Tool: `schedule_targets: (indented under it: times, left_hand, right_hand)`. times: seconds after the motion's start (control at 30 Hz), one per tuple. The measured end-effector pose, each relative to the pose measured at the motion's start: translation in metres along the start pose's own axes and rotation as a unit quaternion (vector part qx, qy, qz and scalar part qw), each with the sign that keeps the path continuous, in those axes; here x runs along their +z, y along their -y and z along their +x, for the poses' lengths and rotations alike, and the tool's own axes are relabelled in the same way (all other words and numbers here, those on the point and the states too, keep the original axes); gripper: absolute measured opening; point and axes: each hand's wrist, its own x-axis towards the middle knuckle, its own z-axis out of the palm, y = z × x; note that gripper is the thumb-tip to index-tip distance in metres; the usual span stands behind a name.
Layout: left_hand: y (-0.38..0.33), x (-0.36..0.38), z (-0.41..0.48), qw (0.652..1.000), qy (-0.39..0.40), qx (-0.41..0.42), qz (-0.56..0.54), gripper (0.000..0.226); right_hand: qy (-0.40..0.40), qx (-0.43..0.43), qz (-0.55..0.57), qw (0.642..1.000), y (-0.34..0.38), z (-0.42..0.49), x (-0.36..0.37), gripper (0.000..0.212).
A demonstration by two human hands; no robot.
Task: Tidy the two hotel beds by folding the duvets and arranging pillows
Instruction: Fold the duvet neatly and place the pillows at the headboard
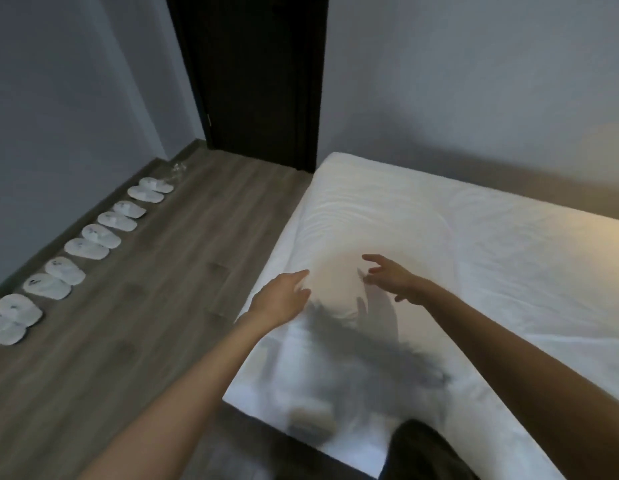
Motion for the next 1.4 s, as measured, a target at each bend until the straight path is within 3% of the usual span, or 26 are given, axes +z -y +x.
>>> schedule_targets:
  times: [0.37, 0.7, 0.93, 1.13, 1.4]
  left_hand:
    - [0.001, -0.051, -0.051, 0.996, -0.042, 0.084, -0.008, 0.05]
    - [0.027, -0.058, -0.096, 0.995, -0.078, 0.062, -0.003, 0.055]
    - [0.068, -0.096, -0.087, 0.99, -0.097, 0.098, -0.026, 0.057]
    - [0.132, -0.155, -0.063, 0.967, -0.133, 0.206, 0.068, 0.056]
    - [0.213, -0.227, -0.01, 0.934, -0.069, 0.307, 0.172, 0.053]
  right_hand:
    - [-0.117, -0.057, 0.047, 0.99, -0.008, -0.119, 0.057, 0.054]
    - [-0.135, -0.119, 0.022, 0.983, 0.011, -0.138, 0.106, 0.052]
    - [-0.259, -0.159, -0.012, 0.953, 0.05, -0.14, 0.133, 0.048]
    - [-0.356, -0.135, -0.069, 0.922, 0.099, -0.108, 0.193, 0.047]
    - [-0.445, -0.029, -0.219, 0.868, 0.174, -0.08, 0.264, 0.046]
